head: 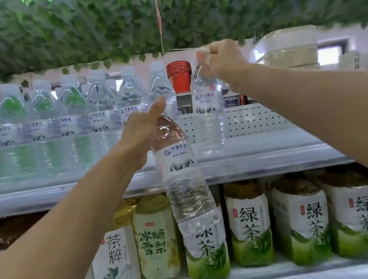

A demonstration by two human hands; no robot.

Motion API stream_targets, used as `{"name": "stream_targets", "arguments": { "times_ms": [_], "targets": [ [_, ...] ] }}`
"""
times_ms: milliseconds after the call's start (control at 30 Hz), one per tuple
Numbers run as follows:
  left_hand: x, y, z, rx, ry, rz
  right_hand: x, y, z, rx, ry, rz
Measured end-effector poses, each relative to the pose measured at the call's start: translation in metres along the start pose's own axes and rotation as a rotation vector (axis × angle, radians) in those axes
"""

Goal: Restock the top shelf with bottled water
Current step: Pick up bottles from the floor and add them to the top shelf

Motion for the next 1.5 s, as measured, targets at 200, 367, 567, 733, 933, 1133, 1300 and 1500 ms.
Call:
{"name": "stream_targets", "arguments": {
  "times_ms": [200, 367, 567, 733, 933, 1133, 1300, 1500],
  "targets": [
    [0.002, -0.005, -0.011, 0.055, 0.042, 0.001, -0.025, -0.013, 0.016, -0.088, -0.086, -0.163],
    [0.005, -0.003, -0.017, 0.073, 0.058, 0.011, -0.033, 0.043, 0.060, -0.274, 0.037, -0.332],
    [0.006, -0.001, -0.022, 0.079, 0.096, 0.009, -0.040, 0.085, 0.096, -0.220, 0.087, -0.371],
    [0.008, -0.004, -0.024, 0.068, 0.090, 0.027, -0.061, 0.062, 0.116, -0.278, 0.139, -0.403],
    [0.008, -0.006, -0.025, 0.064, 0.074, 0.021, -0.086, 0.051, 0.126, -0.344, 0.144, -0.438],
    [0.006, -0.004, -0.023, 0.068, 0.052, 0.014, -0.091, 0.057, 0.124, -0.362, 0.142, -0.469],
    [0.005, 0.004, -0.015, 0.069, 0.001, 0.026, -0.073, 0.072, 0.096, -0.270, 0.232, -0.421],
    [0.002, 0.015, 0.017, -0.074, -0.053, -0.012, -0.049, 0.120, 0.024, -0.031, -0.039, -0.352]
  ]
}}
Point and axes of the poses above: each hand's wrist, its own y-axis away from the middle knuckle, its own x-axis out of the back of the hand, z = x × y, the point moved 10 cm from there along -y, towards the middle knuckle, and after that the axes turned 2 degrees about z, right-handed, at the moved point
